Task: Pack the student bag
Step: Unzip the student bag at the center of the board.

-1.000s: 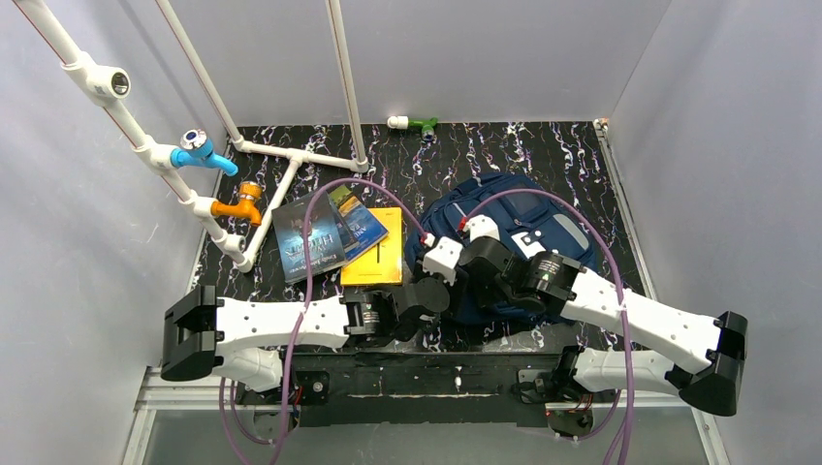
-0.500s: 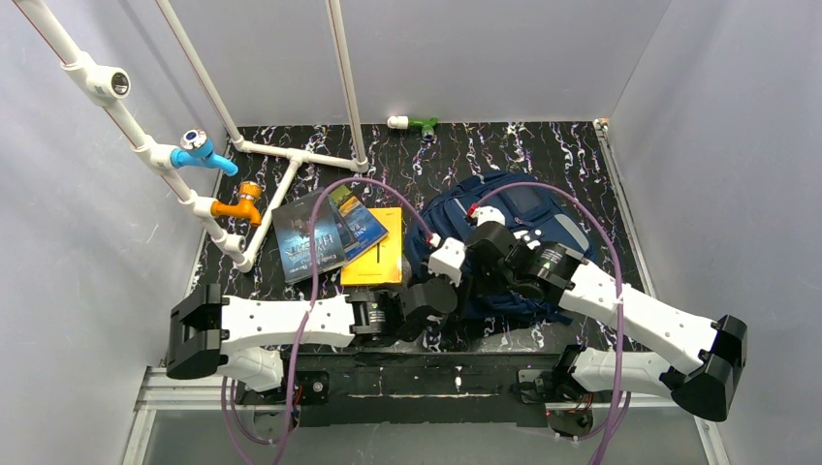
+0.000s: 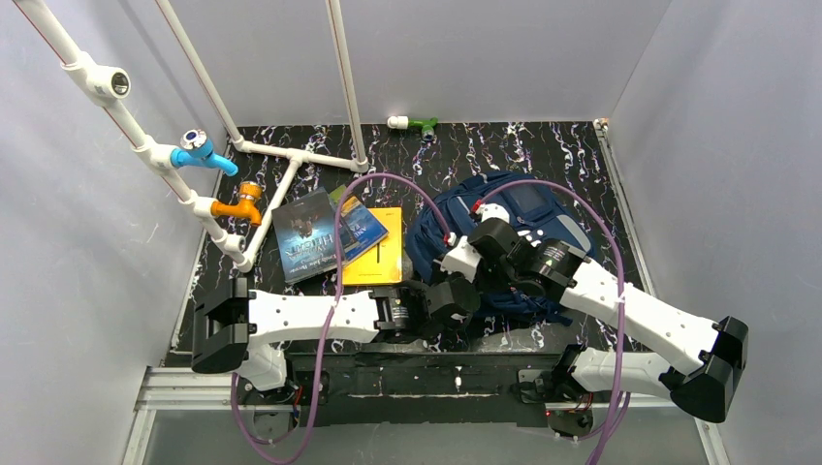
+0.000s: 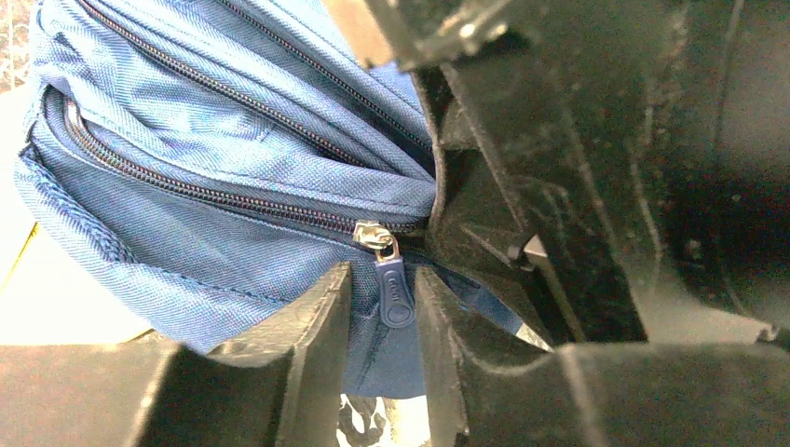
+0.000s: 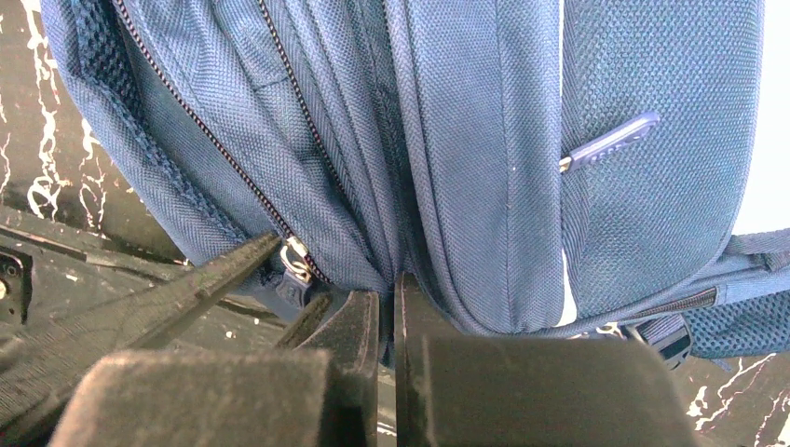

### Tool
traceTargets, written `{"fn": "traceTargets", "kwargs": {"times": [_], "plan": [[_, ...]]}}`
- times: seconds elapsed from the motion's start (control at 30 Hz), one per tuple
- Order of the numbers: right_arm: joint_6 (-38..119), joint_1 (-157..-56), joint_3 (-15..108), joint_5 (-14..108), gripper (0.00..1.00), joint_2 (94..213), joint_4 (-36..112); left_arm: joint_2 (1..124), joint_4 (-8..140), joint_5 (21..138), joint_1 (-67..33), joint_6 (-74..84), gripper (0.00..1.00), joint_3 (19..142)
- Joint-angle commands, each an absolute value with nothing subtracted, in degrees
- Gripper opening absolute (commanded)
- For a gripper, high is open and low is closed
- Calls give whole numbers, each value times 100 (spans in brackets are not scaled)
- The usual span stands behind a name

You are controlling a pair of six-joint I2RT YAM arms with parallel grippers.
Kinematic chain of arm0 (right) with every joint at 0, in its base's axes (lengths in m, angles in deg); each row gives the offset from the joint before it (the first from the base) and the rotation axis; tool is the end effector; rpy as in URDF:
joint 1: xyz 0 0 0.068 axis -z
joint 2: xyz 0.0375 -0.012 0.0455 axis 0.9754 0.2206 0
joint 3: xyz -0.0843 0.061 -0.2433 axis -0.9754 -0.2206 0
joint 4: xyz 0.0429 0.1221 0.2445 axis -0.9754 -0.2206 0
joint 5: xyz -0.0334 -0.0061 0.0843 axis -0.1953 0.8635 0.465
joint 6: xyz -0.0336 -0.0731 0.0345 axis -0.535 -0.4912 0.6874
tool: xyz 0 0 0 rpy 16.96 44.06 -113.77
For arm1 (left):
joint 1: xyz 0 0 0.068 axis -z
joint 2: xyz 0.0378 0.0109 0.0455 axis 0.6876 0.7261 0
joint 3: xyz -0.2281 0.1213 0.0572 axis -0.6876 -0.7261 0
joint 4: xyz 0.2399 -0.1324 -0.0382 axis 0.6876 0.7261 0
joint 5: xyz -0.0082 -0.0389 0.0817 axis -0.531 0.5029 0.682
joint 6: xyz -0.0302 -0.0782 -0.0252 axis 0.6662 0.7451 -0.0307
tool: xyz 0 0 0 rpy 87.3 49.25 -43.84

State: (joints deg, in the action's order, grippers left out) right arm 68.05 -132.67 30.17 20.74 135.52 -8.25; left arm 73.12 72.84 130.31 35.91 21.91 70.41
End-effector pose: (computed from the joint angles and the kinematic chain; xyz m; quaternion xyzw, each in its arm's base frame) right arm 0.1689 0.2021 0.2675 -0.1161 0.9258 0.1251 0.3374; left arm 0.1222 -0.3642 0.2552 0.1780 0.8025 -0.1986 0.5338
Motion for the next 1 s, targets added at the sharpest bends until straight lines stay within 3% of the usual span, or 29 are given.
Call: {"fn": "traceTargets", "kwargs": {"times": [0.0, 0.27, 0.4, 0.6, 0.77, 0.97], "plan": [[7114, -13305, 3402, 2136, 1, 13342, -358, 7564, 7551, 13308, 3594, 2225, 26, 7366], [6507, -13302, 3260, 1863, 1, 13252, -513, 7364, 7568, 12313, 3424, 1953, 0, 7413], [6093, -13304, 3083, 1180, 1, 13000, -762, 7063, 7953, 11506, 3090, 2129, 0, 7427], [5104, -13301, 2684, 1625, 1, 12481, -359, 6823, 8377, 9984, 2015, 2575, 0, 7528], [5106, -13307, 2704, 1765, 1, 12590, -369, 6862, 8554, 7918, 1329, 2710, 0, 7971], [5148, -13307, 2694, 1999, 1, 12922, -466, 6664, 8518, 7290, 827, 3218, 0, 8131]]}}
